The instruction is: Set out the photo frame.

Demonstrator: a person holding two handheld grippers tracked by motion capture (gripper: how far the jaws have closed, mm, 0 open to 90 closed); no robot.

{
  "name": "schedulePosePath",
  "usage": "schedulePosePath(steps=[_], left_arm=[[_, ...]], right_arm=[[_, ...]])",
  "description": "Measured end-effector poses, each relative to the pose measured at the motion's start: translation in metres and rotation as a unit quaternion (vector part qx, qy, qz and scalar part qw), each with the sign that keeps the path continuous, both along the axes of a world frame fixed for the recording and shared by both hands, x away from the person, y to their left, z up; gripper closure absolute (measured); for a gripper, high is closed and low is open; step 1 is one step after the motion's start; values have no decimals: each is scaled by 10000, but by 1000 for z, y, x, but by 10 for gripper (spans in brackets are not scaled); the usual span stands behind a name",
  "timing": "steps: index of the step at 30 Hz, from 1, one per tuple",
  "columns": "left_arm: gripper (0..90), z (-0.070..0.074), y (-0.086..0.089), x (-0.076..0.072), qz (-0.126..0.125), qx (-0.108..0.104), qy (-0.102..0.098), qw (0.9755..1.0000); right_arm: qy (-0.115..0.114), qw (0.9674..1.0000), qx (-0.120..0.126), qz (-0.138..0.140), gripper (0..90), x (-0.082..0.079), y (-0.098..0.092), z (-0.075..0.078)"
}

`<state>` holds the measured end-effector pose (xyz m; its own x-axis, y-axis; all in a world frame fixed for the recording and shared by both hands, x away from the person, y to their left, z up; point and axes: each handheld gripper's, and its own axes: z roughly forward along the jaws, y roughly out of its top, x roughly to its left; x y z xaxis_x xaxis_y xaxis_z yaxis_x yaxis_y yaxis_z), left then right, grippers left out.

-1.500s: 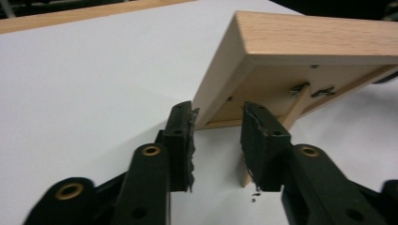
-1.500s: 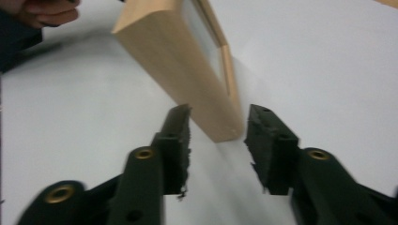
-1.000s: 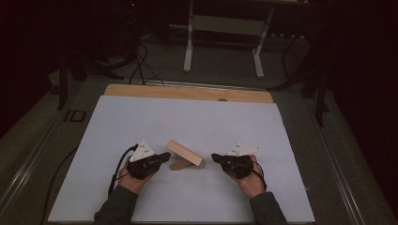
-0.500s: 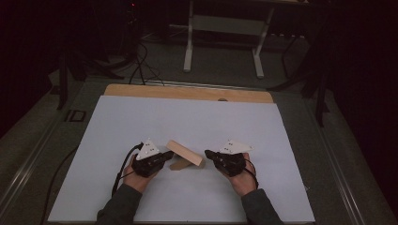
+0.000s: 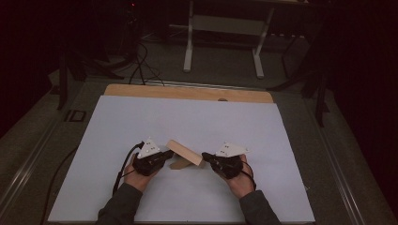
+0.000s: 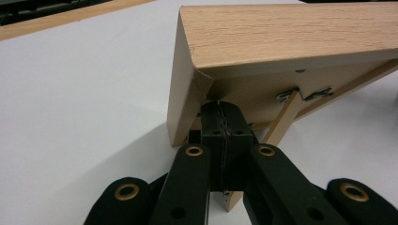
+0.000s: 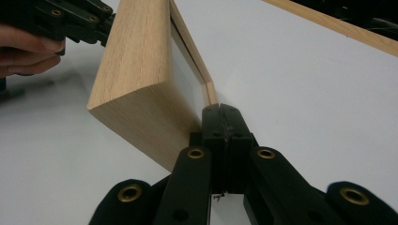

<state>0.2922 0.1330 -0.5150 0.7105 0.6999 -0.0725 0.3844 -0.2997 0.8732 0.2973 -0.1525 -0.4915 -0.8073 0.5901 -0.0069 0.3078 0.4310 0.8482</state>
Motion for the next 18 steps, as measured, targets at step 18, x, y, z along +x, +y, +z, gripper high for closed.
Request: schedulePosePath(steps=[18], left_arm=[[900,2,-6,-2,-69,-23,20,10000]], right_arm=[[-129,9999,-33,0,896,-9,6,2]])
